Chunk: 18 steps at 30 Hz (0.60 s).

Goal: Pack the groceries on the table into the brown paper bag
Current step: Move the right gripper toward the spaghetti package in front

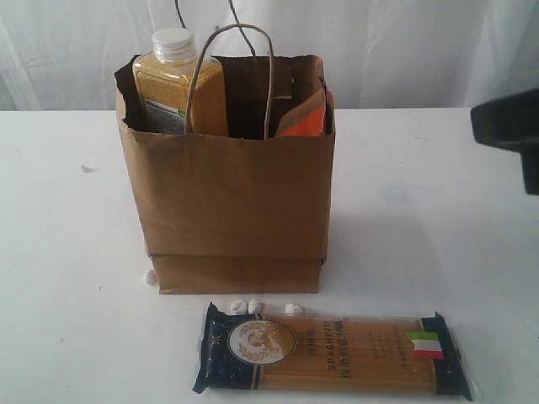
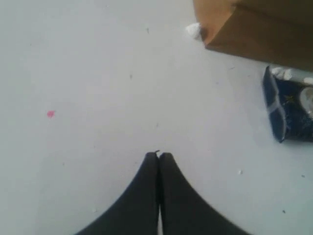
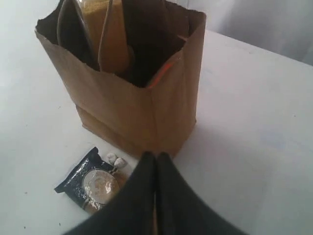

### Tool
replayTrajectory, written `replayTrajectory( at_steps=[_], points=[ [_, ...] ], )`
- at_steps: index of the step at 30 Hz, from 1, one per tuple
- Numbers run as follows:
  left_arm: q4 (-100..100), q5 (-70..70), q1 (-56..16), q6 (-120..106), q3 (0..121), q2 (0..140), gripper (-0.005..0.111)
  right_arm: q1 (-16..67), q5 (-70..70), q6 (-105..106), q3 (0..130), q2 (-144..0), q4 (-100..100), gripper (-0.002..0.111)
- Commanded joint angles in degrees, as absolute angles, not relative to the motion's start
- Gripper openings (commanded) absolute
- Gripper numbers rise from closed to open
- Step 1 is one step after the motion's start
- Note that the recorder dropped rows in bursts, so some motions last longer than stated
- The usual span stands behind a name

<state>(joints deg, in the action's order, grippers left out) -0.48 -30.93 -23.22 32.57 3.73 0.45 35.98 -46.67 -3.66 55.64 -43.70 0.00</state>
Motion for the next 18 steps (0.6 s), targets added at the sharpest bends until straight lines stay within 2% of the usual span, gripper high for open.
replayTrajectory(
  at_steps=[1,18],
  points=[
    [-0.60,-29.90,-22.95,32.63,1.77,0.00,0.000,35.92,-43.46,-3.21,52.13,-42.94,1.96,0.000],
    [-0.32,-29.90,-22.95,32.09,1.77,0.00,0.000,35.92,-41.71,-3.21,47.19,-42.85,2.97,0.000]
  ],
)
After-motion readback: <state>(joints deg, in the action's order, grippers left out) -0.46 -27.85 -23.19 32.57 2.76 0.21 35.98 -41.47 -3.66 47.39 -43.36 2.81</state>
